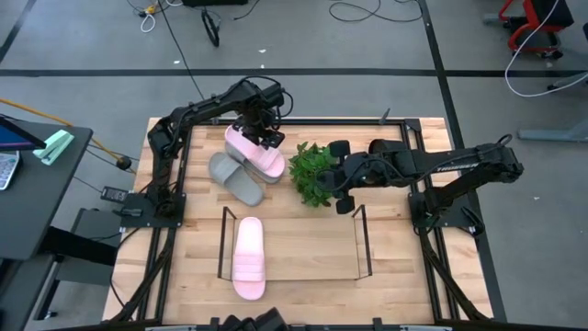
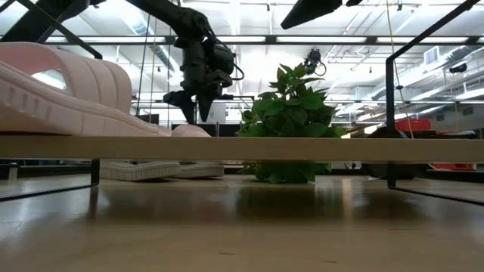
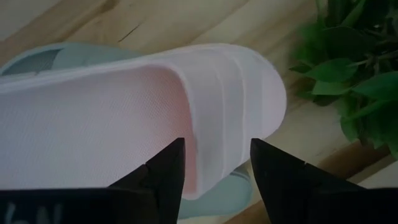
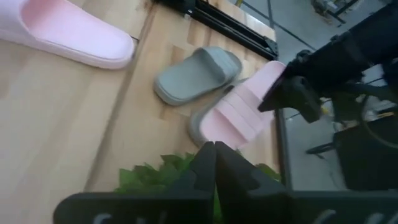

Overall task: Pick and place slides into the shelf
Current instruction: Put the pink slipper on the shelf

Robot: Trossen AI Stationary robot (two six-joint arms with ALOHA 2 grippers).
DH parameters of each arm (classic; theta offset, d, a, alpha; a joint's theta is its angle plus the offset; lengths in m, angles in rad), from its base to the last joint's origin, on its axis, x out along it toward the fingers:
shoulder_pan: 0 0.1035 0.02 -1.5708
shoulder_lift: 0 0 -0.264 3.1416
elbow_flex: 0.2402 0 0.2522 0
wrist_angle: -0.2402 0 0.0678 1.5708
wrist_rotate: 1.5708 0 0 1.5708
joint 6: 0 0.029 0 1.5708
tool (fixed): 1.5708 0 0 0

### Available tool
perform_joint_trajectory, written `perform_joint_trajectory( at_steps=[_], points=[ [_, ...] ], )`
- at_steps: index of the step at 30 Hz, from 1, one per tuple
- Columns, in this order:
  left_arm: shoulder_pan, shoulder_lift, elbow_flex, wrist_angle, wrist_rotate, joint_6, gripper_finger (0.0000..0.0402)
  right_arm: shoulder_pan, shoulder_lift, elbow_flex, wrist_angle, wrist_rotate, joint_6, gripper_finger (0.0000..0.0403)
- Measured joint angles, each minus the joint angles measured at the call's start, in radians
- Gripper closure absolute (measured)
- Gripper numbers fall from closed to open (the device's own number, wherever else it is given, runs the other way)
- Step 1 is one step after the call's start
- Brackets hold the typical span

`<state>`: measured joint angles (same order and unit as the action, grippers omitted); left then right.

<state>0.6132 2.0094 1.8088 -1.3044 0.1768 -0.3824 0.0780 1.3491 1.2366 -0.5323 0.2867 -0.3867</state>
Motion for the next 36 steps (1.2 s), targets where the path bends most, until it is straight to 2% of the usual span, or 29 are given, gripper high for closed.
perform_joint_trajectory(
  at_steps=[8, 19, 36],
  points=[
    [0.020, 0.000, 0.000, 0.016, 0.000, 0.009, 0.0220, -0.024, 0.000, 0.000, 0.002, 0.018, -0.025, 0.0394],
    [0.058, 0.000, 0.000, 0.022, 0.002, 0.027, 0.0201, -0.032, 0.000, 0.000, 0.002, 0.018, 0.001, 0.0395],
    [0.056, 0.008, 0.000, 0.025, 0.037, 0.039, 0.0193, -0.032, 0.000, 0.000, 0.003, 0.018, 0.029, 0.0393]
  ],
)
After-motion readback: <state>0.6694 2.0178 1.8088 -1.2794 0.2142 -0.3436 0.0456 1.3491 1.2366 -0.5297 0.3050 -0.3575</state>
